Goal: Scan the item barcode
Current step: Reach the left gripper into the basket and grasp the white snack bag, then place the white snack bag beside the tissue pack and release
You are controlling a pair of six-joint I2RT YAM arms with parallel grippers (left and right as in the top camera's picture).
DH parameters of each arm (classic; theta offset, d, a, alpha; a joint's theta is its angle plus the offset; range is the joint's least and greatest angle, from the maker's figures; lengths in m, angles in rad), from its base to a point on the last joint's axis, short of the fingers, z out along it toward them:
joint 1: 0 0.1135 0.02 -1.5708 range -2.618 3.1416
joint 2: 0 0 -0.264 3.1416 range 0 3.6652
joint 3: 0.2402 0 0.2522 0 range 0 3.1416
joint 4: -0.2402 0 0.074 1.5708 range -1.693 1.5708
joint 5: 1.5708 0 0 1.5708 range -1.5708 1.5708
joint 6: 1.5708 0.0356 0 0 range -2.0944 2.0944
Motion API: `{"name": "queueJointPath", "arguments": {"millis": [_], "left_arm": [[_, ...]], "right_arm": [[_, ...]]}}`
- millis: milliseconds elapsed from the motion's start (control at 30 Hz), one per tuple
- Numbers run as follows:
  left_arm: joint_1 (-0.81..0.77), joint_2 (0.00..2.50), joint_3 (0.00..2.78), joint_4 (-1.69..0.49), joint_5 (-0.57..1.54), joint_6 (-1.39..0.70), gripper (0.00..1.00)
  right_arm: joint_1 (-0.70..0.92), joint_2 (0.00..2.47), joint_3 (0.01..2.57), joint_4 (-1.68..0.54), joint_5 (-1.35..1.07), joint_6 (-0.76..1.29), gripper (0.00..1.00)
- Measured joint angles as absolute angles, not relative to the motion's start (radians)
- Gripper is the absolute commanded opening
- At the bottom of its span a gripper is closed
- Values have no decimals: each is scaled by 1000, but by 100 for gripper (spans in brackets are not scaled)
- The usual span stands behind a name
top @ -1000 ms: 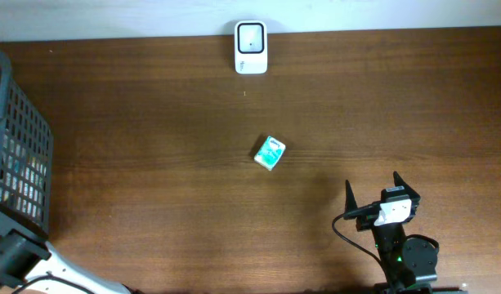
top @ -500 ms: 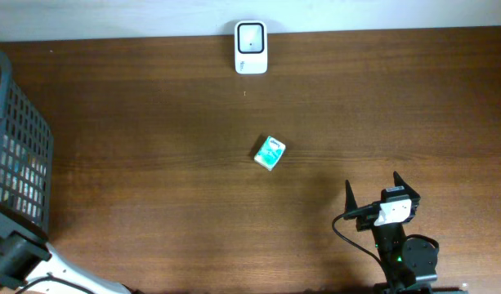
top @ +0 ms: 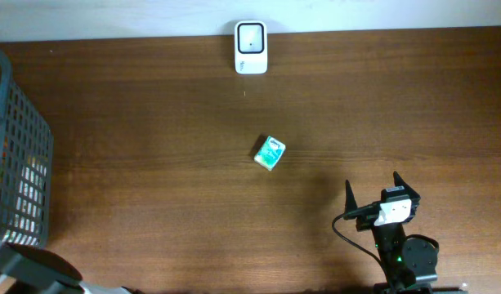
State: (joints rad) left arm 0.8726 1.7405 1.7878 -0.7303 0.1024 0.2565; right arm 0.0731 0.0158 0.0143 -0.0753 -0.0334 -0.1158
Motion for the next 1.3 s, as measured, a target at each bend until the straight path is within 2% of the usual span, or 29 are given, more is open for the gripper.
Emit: {"name": "queueJointPath", "arguments": {"millis": [200,333,633,767,867,1033,1133,1300], "left_arm": [[871,1494,1792,-660,239,111,0],[782,1428,1798,-716,398,41,0],[304,1444,1721,-947,459,45,0],[162,1451,1533,-944,445,48,0],[39,1470,1382,-807,437,-19,0],[-185,1577,1277,-616,396,-305,0],[-307,1657,1277,-617,229,-575,0],[-393,1711,1275,-631,15,-865,0]], "right_arm": [[73,16,14,-75,-33,-116,99],[73,16,14,-75,-33,-115,99],[73,16,14,-75,-33,-117,99],[73,16,14,-75,-33,-116,99],[73,16,14,-75,-33,-116,99],[73,16,14,-75,-33,-116,99],[73,16,14,-75,-33,-116,99],[73,16,14,-75,-33,-117,99]]}}
